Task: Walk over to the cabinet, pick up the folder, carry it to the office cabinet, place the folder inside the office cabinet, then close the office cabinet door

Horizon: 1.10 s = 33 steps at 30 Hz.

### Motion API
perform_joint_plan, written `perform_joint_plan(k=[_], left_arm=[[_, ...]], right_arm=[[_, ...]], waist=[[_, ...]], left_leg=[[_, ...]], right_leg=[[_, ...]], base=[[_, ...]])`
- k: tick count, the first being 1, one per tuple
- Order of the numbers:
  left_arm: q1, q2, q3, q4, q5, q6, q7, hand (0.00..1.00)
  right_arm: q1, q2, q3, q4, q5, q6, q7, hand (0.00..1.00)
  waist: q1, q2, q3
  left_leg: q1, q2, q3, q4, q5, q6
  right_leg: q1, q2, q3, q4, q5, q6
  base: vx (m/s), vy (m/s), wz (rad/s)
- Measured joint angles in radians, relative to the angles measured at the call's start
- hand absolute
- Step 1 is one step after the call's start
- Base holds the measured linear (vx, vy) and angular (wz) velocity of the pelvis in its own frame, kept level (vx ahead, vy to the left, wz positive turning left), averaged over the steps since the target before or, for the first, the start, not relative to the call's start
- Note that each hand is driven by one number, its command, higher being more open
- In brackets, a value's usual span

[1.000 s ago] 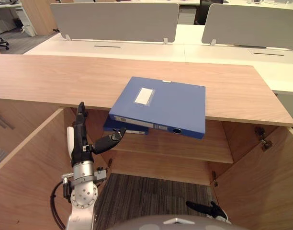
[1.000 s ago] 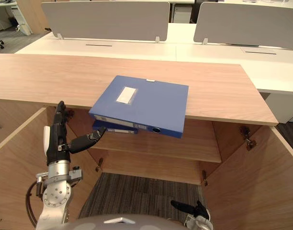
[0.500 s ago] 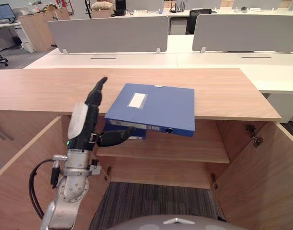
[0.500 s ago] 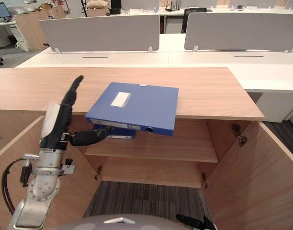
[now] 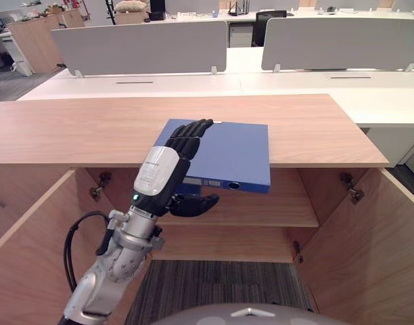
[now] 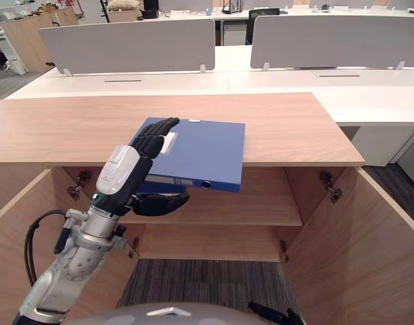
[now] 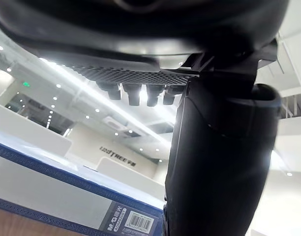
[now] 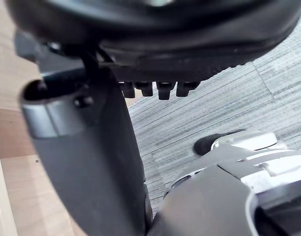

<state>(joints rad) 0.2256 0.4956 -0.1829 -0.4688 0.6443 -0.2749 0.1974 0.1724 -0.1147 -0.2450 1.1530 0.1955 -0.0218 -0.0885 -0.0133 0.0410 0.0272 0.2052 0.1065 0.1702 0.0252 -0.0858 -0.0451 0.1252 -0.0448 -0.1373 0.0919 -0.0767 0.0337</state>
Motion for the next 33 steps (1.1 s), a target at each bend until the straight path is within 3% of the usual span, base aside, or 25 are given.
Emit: perform_joint_plan(k=[12, 24, 25, 33], left_arm=[[-0.016, 0.008, -0.012, 0.079, 0.187, 0.042, 0.056, 1.00], [-0.016, 0.008, -0.008, 0.158, 0.272, 0.070, 0.058, 1.00], [-0.016, 0.008, -0.008, 0.159, 0.272, 0.071, 0.058, 0.00], [-0.016, -0.034, 0.008, 0.155, 0.311, 0.088, 0.092, 0.00]], right_arm=[[0.010, -0.001, 0.000, 0.000, 0.000, 0.003, -0.004, 1.00], [0.008, -0.004, 0.015, -0.003, -0.002, 0.012, 0.001, 1.00], [0.007, -0.006, 0.022, -0.004, -0.004, 0.012, 0.001, 1.00], [0.001, -0.014, 0.029, -0.009, -0.007, 0.016, 0.007, 1.00]], waist=[[-0.008, -0.004, -0.010], [-0.018, -0.003, 0.010], [-0.019, -0.002, 0.011], [-0.027, 0.008, 0.025]], left_leg=[[0.028, -0.003, -0.001, -0.035, 0.000, 0.000], [0.054, -0.012, -0.004, -0.055, -0.007, 0.008], [0.053, -0.012, -0.004, -0.055, -0.007, 0.008], [0.054, -0.012, -0.011, -0.058, -0.008, 0.007]], right_leg=[[0.016, 0.002, 0.001, -0.024, 0.003, 0.001], [0.064, -0.001, -0.003, -0.083, 0.020, 0.002], [0.063, -0.001, -0.003, -0.084, 0.020, 0.002], [0.063, -0.001, -0.009, -0.094, 0.023, 0.007]], base=[[0.00, 0.003, -0.01], [0.03, 0.010, 0.01], [-0.04, 0.004, 0.01], [0.00, -0.001, 0.00]])
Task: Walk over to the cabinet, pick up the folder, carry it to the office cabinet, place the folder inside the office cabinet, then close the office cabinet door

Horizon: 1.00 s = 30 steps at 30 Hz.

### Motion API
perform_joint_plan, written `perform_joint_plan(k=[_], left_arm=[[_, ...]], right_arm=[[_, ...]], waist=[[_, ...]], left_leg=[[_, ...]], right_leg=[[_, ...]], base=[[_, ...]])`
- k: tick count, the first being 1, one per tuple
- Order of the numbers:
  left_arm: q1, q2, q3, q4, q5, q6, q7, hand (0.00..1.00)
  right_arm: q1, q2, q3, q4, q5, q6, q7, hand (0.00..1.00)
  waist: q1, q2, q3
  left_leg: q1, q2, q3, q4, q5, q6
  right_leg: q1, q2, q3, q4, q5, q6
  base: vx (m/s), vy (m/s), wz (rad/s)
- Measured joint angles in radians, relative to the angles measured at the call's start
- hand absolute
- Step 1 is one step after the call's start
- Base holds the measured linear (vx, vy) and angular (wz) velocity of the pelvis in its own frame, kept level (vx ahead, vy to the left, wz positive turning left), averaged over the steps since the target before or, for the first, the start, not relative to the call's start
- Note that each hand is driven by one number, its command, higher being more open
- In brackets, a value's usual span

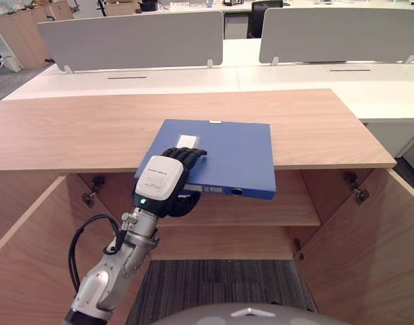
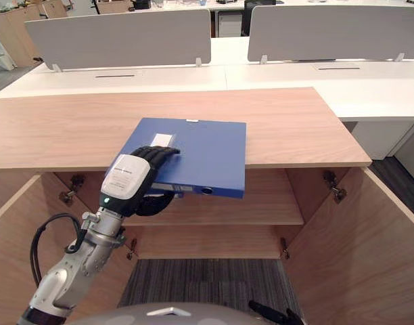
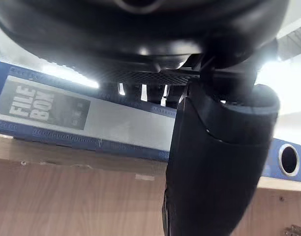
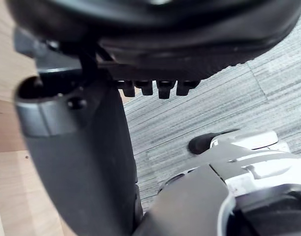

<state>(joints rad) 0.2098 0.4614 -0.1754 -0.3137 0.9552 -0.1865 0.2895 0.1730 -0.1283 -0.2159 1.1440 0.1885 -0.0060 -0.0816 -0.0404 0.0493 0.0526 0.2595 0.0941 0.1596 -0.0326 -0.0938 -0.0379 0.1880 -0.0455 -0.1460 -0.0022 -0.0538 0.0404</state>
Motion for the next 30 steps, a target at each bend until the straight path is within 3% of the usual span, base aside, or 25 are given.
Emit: perform_joint_plan(k=[6, 14, 18, 24, 30], left_arm=[[-0.018, -0.022, 0.007, -0.044, 0.037, -0.001, 0.055, 0.00], [-0.017, -0.096, 0.026, -0.059, 0.008, -0.001, 0.064, 0.00], [0.013, -0.199, 0.020, -0.134, -0.124, -0.007, 0.061, 0.00], [0.014, -0.337, -0.104, -0.170, -0.412, -0.045, 0.038, 0.00], [0.023, -0.391, -0.219, -0.170, -0.716, -0.052, 0.030, 0.00]], right_arm=[[-0.003, -0.005, 0.000, 0.000, 0.000, 0.002, 0.006, 1.00], [-0.002, -0.009, 0.000, 0.000, 0.005, 0.002, 0.005, 1.00], [-0.001, -0.007, 0.000, 0.005, 0.010, 0.002, 0.003, 1.00], [0.000, 0.001, 0.003, 0.009, 0.011, 0.002, -0.012, 1.00], [0.000, -0.005, 0.053, 0.005, 0.060, -0.010, -0.037, 1.00]], waist=[[-0.011, 0.006, 0.001], [-0.015, 0.013, -0.001], [-0.014, 0.012, -0.001], [-0.010, 0.010, 0.000], [-0.010, 0.007, -0.001]], left_leg=[[0.001, 0.000, 0.000, -0.003, -0.001, -0.001], [-0.001, 0.000, 0.009, -0.004, -0.003, -0.002], [-0.022, 0.001, 0.020, 0.020, -0.017, -0.003], [-0.035, 0.005, 0.023, 0.037, -0.023, -0.003], [-0.037, 0.010, 0.027, 0.041, -0.024, -0.004]], right_leg=[[0.004, 0.001, 0.000, -0.007, 0.001, 0.001], [0.007, 0.003, 0.007, -0.031, 0.017, 0.001], [-0.001, 0.003, 0.021, -0.030, 0.018, 0.002], [-0.013, 0.005, 0.031, -0.018, 0.016, 0.003], [-0.037, 0.007, 0.038, 0.022, -0.002, 0.002]], base=[[0.00, 0.000, 0.00], [-0.01, -0.002, -0.03], [0.00, 0.004, -0.08], [0.00, -0.004, -0.03], [-0.02, -0.006, -0.03]])
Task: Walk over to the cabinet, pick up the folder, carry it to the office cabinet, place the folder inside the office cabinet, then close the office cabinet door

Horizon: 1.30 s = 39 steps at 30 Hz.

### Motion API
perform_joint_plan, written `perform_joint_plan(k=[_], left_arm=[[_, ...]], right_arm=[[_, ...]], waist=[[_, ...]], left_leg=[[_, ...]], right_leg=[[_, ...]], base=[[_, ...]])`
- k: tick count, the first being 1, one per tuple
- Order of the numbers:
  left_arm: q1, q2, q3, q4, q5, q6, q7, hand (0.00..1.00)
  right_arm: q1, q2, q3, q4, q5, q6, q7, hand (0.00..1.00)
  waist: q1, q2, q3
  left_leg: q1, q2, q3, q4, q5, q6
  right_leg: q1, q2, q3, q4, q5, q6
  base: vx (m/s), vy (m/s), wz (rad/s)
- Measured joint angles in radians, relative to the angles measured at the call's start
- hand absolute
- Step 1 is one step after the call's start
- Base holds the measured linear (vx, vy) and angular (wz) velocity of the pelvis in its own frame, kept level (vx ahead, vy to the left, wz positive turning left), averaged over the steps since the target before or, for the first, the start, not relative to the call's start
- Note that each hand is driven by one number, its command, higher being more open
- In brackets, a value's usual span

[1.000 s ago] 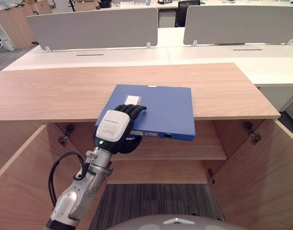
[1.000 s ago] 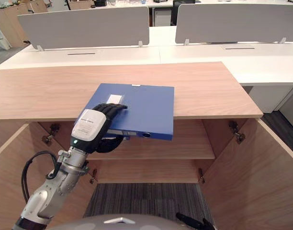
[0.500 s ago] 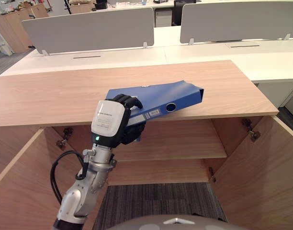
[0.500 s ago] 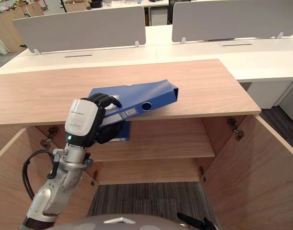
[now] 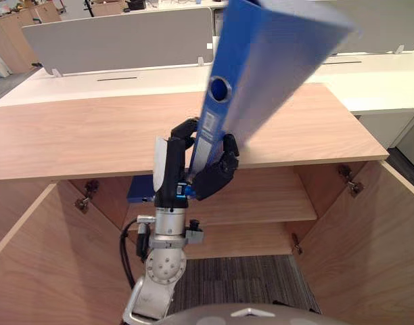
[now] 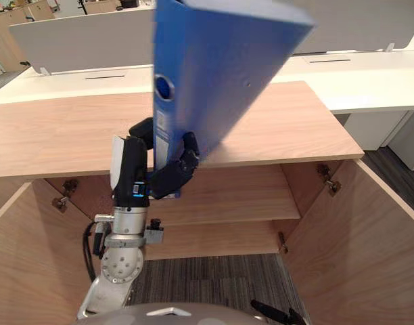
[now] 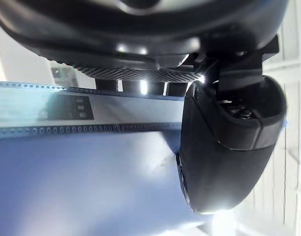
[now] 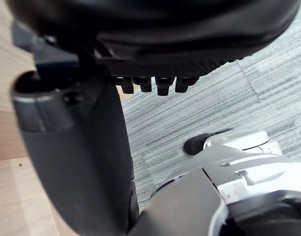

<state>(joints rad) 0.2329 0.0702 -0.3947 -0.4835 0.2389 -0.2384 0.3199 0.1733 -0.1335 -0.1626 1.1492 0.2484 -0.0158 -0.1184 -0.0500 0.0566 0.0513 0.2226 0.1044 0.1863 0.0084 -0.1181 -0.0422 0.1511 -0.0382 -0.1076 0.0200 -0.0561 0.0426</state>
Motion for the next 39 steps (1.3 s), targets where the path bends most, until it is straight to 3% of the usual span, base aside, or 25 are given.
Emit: perform_joint_plan(k=[7, 10, 12, 18, 24, 33, 39], left_arm=[[0.029, 0.002, -0.057, 0.016, -0.332, 0.001, -0.081, 0.00], [0.033, 0.002, -0.048, 0.034, -0.536, 0.011, -0.147, 0.00], [0.044, 0.001, -0.027, 0.034, -0.573, 0.013, -0.166, 0.00], [0.094, -0.001, 0.092, 0.034, -0.585, 0.018, -0.187, 0.00], [0.107, -0.004, 0.189, 0.034, -0.567, 0.021, -0.194, 0.00], [0.101, -0.031, 0.255, 0.033, -0.511, 0.022, -0.178, 0.00], [0.094, -0.038, 0.264, 0.034, -0.503, 0.022, -0.175, 0.00]], right_arm=[[0.029, 0.009, 0.026, -0.097, 0.110, -0.012, -0.038, 1.00], [0.074, 0.040, 0.025, -0.266, 0.149, -0.024, -0.045, 1.00], [0.094, 0.074, 0.026, -0.377, 0.185, -0.039, -0.045, 1.00], [0.174, 0.173, 0.033, -0.830, 0.227, -0.087, -0.022, 1.00], [0.216, 0.202, 0.075, -1.184, 0.212, -0.126, 0.007, 1.00], [0.210, 0.195, 0.088, -1.481, 0.092, -0.133, 0.044, 1.00], [0.123, 0.129, 0.067, -1.587, 0.057, -0.165, 0.043, 1.00]], waist=[[-0.002, 0.002, -0.016], [-0.005, -0.001, -0.018], [-0.006, -0.005, -0.021], [-0.005, -0.011, -0.023], [-0.006, -0.033, -0.008], [-0.009, -0.027, -0.002], [-0.010, -0.020, 0.003]], left_leg=[[-0.020, 0.001, 0.027, 0.003, 0.000, 0.000], [-0.019, 0.002, 0.034, 0.003, 0.000, 0.000], [-0.019, 0.003, 0.043, 0.004, -0.001, 0.000], [-0.030, 0.004, 0.058, 0.023, -0.013, 0.002], [-0.029, 0.003, 0.096, 0.032, -0.024, 0.004], [-0.016, -0.006, 0.108, 0.033, -0.033, 0.015], [-0.017, -0.009, 0.120, 0.036, -0.039, 0.017]], right_leg=[[-0.042, 0.003, 0.030, 0.020, 0.000, 0.000], [-0.048, 0.004, 0.038, 0.025, 0.001, 0.000], [-0.055, 0.007, 0.047, 0.028, 0.001, -0.001], [-0.067, 0.006, 0.063, 0.031, 0.006, 0.002], [-0.083, 0.010, 0.099, 0.024, 0.017, 0.005], [-0.085, 0.006, 0.138, 0.009, 0.032, 0.012], [-0.086, 0.005, 0.157, -0.009, 0.055, 0.017]], base=[[0.01, 0.002, -0.13], [-0.01, 0.002, -0.08], [-0.03, -0.004, -0.15], [-0.02, 0.002, -0.08], [0.01, 0.015, -0.18], [0.00, 0.016, -0.13], [-0.04, 0.006, -0.09]])
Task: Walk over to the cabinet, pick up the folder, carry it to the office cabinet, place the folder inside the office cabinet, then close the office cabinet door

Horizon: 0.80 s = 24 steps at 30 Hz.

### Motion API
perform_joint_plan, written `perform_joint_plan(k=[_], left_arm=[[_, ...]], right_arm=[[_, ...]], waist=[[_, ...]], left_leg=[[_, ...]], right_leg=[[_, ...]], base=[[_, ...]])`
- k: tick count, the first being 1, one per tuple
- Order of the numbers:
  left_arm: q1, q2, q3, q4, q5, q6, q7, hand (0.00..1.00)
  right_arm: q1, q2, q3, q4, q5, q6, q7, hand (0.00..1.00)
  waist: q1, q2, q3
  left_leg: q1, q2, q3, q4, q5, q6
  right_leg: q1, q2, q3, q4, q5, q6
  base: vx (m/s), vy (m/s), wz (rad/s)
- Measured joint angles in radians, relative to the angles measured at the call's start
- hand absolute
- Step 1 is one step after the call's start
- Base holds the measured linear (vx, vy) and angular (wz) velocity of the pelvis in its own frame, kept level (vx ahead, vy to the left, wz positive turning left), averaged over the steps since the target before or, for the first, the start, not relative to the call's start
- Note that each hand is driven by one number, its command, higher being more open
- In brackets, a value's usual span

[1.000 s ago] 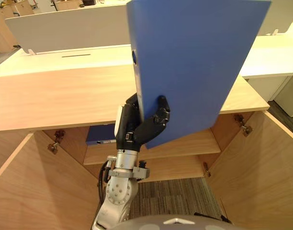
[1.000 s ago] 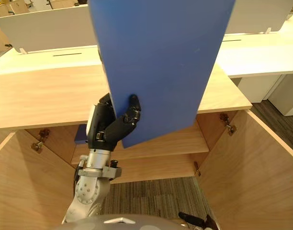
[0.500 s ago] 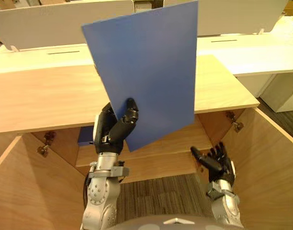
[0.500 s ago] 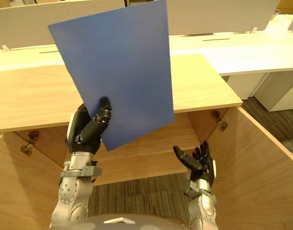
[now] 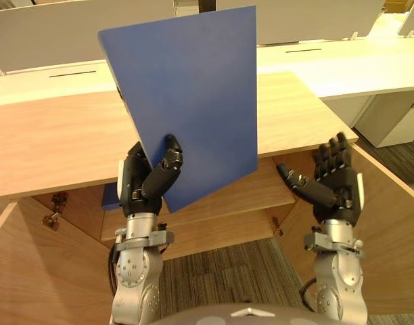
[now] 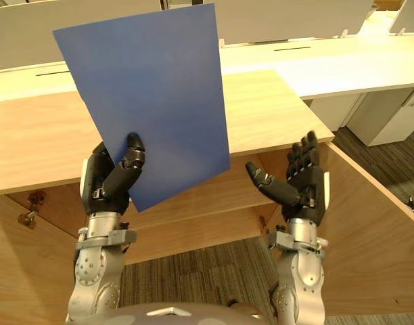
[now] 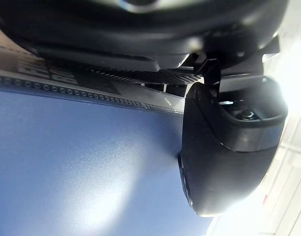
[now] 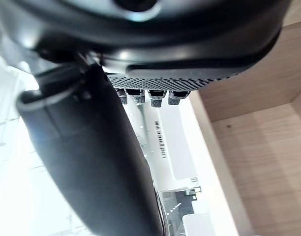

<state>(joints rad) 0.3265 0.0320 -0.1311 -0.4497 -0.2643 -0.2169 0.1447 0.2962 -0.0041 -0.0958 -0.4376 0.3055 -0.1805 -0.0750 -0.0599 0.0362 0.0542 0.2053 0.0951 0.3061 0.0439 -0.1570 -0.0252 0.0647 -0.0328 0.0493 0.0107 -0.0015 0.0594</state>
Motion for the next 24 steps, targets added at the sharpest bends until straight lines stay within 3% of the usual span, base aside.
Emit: perform_joint_plan(k=[7, 14, 24], left_arm=[[-0.052, 0.000, -0.003, 0.010, 0.000, 0.000, -0.007, 0.00], [-0.081, 0.020, -0.025, 0.022, -0.026, 0.000, -0.073, 0.00], [-0.158, 0.111, -0.041, 0.064, -0.099, 0.000, -0.184, 0.00]], right_arm=[[-0.115, -0.052, 0.030, -0.044, 0.000, -0.038, 0.003, 1.00], [-0.189, -0.143, 0.107, -0.040, 0.000, -0.039, 0.080, 1.00], [-0.280, -0.272, 0.120, 0.171, 0.000, -0.025, 0.142, 1.00]], waist=[[0.001, 0.000, 0.015], [0.002, 0.000, 0.015], [0.006, -0.001, 0.014]], left_leg=[[-0.023, 0.001, 0.005, 0.022, -0.002, 0.000], [-0.035, 0.000, 0.000, 0.024, -0.002, 0.001], [-0.041, -0.013, -0.023, 0.024, 0.005, 0.011]], right_leg=[[-0.012, -0.001, 0.008, -0.008, 0.019, 0.000], [-0.012, -0.004, 0.003, -0.013, 0.024, 0.002], [-0.010, -0.021, -0.019, -0.016, 0.030, 0.011]], base=[[-0.05, -0.009, -0.04], [-0.02, -0.007, 0.01], [-0.02, 0.002, 0.07]])
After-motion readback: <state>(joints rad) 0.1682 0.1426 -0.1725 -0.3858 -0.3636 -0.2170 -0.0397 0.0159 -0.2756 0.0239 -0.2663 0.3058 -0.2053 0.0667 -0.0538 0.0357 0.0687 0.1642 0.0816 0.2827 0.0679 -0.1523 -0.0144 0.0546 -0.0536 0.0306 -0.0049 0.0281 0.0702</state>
